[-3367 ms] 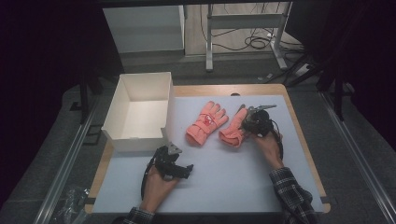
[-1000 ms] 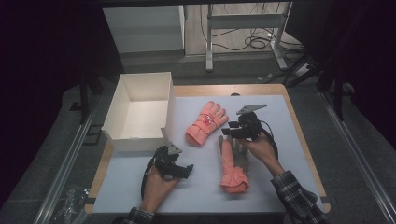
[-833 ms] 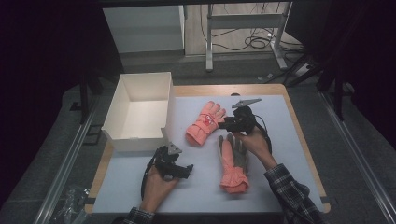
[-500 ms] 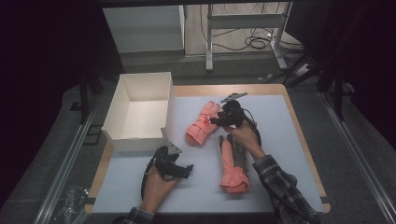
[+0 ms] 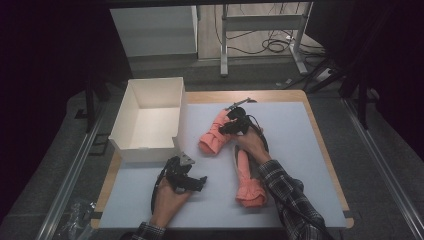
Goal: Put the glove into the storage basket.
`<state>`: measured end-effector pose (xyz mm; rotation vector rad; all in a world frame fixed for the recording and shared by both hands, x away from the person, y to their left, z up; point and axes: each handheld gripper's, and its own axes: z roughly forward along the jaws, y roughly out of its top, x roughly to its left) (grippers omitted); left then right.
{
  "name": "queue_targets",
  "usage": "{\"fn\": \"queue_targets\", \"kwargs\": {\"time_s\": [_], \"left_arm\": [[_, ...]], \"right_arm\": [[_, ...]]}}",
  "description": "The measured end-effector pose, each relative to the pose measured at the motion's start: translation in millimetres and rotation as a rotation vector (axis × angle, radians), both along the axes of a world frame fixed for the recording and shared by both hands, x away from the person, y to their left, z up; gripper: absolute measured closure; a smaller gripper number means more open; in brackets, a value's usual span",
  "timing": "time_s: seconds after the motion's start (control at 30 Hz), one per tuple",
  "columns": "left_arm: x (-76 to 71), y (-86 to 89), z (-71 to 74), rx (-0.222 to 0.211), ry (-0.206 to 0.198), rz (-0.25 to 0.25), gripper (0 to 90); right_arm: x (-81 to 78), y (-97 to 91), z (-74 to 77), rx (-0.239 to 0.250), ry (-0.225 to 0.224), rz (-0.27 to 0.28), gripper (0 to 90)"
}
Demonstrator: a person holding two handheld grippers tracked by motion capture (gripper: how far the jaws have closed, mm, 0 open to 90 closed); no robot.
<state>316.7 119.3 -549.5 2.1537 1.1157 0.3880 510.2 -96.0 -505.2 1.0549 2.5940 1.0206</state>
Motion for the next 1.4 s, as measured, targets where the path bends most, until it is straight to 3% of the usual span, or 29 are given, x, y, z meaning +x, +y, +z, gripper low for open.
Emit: {"fn": "queue_targets", "kwargs": {"time_s": [0.1, 0.23, 0.5, 0.9, 1.4], "left_arm": [[0.0, 0.0, 0.0, 0.001, 0.0, -0.001, 0.0], [0.0, 0.0, 0.0, 0.0, 0.0, 0.0, 0.0], [0.0, 0.2, 0.1, 0.003, 0.001, -0.001, 0.0], [0.2, 0.4, 0.1, 0.005, -0.002, -0.004, 0.0], [-0.1, 0.2, 0.1, 0.003, 0.0, -0.002, 0.0]], "right_arm": [[-0.1, 1.3, -1.0, -0.006, 0.005, -0.005, 79.2], [-2.5, 2.3, 2.8, -0.022, 0.004, -0.002, 85.2], [-7.6, -3.4, 15.8, -0.007, -0.006, 0.021, 86.4], [-30.4, -15.5, 57.0, 0.059, -0.021, 0.138, 86.4], [-71.1, -43.6, 93.9, 0.074, -0.016, 0.286, 86.4]]}}
